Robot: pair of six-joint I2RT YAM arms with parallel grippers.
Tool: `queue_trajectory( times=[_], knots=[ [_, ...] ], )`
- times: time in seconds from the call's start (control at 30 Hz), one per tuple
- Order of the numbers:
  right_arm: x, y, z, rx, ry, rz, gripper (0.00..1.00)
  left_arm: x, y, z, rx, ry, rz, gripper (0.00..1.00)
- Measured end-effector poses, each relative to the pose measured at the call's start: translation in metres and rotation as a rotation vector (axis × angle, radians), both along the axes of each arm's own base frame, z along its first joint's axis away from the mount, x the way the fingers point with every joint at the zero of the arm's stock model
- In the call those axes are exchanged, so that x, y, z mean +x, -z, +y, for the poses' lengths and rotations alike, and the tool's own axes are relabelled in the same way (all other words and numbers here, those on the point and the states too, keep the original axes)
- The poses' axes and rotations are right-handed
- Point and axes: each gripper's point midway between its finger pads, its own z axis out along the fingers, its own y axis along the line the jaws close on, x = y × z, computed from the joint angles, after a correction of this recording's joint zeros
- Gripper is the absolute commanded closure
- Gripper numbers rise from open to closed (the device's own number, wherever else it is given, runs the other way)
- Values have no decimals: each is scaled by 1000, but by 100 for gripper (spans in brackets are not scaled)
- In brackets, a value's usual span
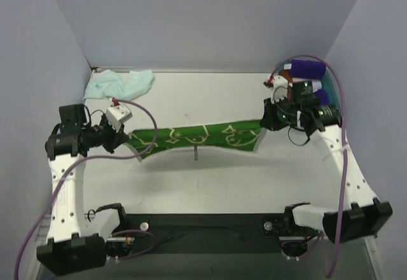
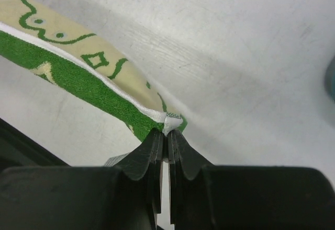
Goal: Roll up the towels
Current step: Flatten the towel
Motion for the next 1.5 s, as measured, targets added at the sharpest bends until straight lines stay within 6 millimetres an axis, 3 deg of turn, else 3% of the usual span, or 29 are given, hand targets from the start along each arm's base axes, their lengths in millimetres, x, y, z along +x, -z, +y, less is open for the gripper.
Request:
queue_trajectory(
  times=[0.13,0.3,0.4,0.47,0.67,0.77,0.87,0.9,0.97,1.03,1.13,1.23,1.3,1.37,1.5],
  knots=[
    [-39,-16,-11,7,4,-54,100,-25,-23,-10,-47,-18,-64,100],
    [-41,-13,-16,-5,4,-45,100,-28,-22,-17,-110,-37,-15,100],
    [-23,14,-13,-25,5,48,100,-11,-2,-15,-149,-64,87,100],
    [-2,44,-10,-46,10,131,100,5,17,-13,-173,-86,159,100],
    [45,135,-5,-104,25,336,100,52,96,-4,-206,-165,366,100],
    [71,163,-1,-129,37,377,91,74,129,0,-215,-202,429,100],
    [102,176,3,-139,68,370,47,100,155,6,-218,-250,476,86],
    [111,177,3,-145,76,360,31,110,161,9,-215,-264,479,66],
    [129,175,2,-157,98,329,30,133,166,14,-218,-292,474,54],
    [142,169,0,-171,117,294,30,152,164,19,-218,-314,456,36],
    [152,154,-3,-181,132,249,34,170,155,27,-204,-352,411,34],
    [144,142,-5,-182,127,238,42,170,144,33,-184,-358,373,34],
    [122,133,-7,-188,108,249,49,161,137,36,-157,-348,346,34],
    [100,126,-5,-185,83,272,53,144,129,36,-126,-319,323,39],
    [48,124,20,-172,-22,338,62,102,122,27,-67,-223,331,46]
  ],
)
